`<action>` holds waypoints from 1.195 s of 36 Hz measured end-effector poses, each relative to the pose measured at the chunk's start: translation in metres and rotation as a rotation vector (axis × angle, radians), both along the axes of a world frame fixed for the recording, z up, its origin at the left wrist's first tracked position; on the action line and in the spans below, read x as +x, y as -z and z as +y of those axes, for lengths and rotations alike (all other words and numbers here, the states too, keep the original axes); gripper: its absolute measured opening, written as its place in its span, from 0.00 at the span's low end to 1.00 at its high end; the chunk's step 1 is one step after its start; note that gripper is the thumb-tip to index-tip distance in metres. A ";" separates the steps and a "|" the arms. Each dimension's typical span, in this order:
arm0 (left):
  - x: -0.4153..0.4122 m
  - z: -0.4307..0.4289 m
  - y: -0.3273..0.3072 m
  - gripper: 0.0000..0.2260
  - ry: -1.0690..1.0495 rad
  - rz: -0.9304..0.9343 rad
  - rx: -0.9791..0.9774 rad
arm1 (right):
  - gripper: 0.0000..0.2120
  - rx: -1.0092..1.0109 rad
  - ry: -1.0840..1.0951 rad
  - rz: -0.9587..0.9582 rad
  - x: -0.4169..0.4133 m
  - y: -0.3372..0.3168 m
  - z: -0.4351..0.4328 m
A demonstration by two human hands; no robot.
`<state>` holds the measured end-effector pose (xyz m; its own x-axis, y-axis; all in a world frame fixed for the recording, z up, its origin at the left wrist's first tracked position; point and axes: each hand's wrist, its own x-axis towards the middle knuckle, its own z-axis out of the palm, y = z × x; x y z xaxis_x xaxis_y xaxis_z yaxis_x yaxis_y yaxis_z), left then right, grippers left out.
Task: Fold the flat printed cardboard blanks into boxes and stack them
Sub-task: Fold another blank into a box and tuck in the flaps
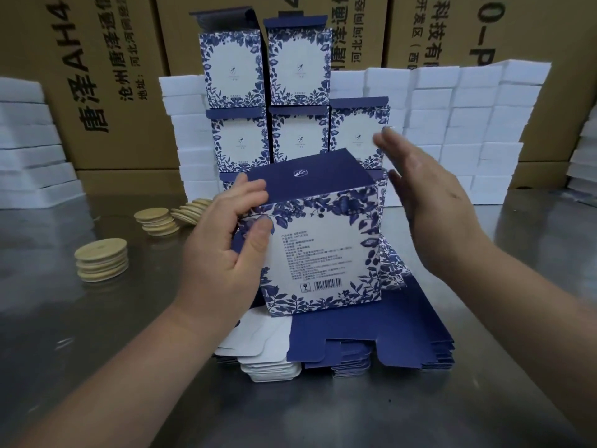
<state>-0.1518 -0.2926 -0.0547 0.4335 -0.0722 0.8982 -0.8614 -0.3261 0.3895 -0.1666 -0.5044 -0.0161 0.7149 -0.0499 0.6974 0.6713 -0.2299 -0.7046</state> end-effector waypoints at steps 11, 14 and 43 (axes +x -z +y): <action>0.003 0.007 0.011 0.20 -0.055 -0.024 0.096 | 0.19 0.091 0.033 0.503 0.025 0.012 -0.004; 0.004 0.007 0.013 0.22 -0.034 0.006 0.053 | 0.14 0.090 0.054 0.461 0.024 0.009 -0.005; 0.012 0.006 0.004 0.12 0.230 0.704 -0.500 | 0.64 -0.195 -0.334 0.444 0.008 0.018 -0.009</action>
